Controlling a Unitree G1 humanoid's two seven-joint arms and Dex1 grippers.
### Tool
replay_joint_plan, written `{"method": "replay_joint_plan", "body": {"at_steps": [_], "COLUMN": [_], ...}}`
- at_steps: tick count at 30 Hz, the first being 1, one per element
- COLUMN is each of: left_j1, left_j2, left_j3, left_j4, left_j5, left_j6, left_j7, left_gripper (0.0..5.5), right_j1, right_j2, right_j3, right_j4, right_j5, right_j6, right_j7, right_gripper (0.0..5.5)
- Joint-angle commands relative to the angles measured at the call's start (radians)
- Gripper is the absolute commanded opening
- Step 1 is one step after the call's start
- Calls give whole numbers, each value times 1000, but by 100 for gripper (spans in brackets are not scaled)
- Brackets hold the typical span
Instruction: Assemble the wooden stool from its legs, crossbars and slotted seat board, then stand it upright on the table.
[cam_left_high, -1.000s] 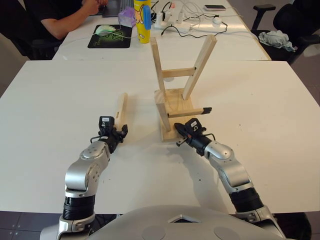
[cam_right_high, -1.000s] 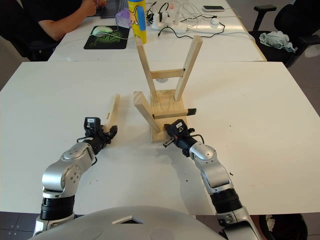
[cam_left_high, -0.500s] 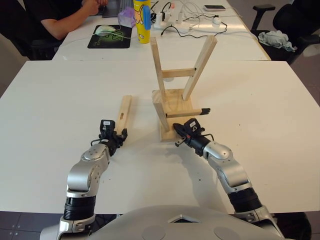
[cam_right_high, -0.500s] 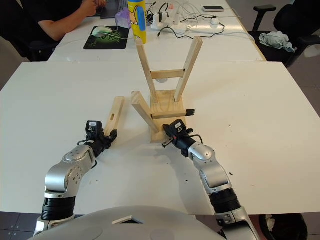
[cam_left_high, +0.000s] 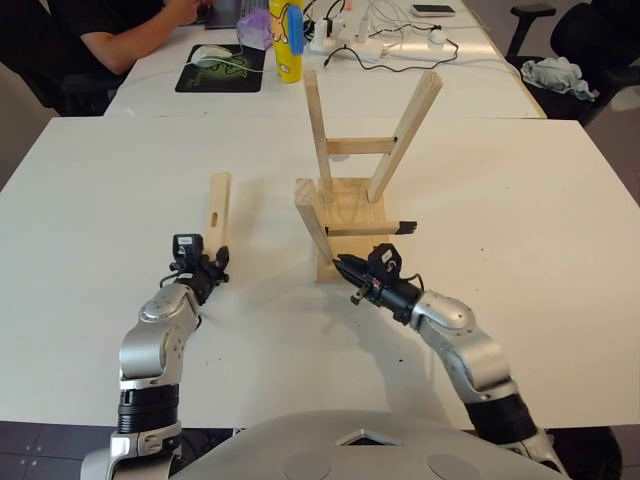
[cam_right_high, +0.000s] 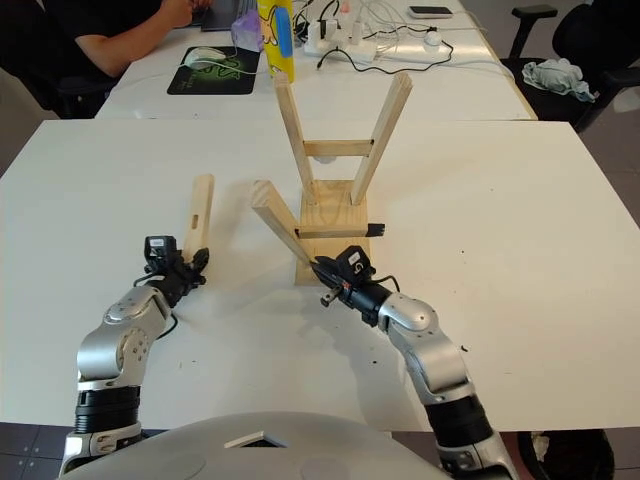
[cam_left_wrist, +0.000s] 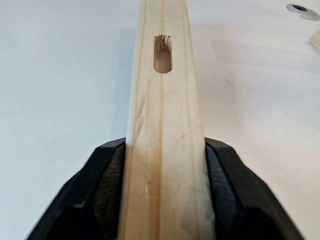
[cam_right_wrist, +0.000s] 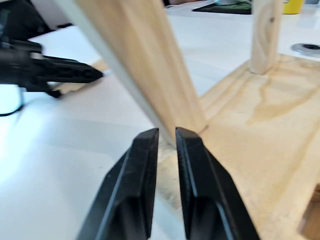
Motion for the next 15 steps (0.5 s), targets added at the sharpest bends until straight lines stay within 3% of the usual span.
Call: {"method": "replay_joint_plan", "body": {"at_steps": [1,5,10,15], "left_j1": [-73,-163,-296,-451], "left_j2": [115,133,194,293], "left_j3": [15,102,210,295], "left_j4": [7,-40,-147,-224], "left_j5": [62,-62,-280,-580], "left_j6": [-68,-146,-99,17], "left_j7": [-40,-144,-257,-349], "left_gripper": [206,206,206,206], "right_j1": [48,-49,-256,-472], "right_j2": [-215,-341,-371,-346], "right_j3": [-164,-333,-438,-448], "right_j4": [-222,-268,-176,-48], "right_j5": [407,855,1329,1467], "right_j6": [297,426,346,274], "right_j7": [199,264,97,-69], "right_gripper": [135,185,266,341]}}
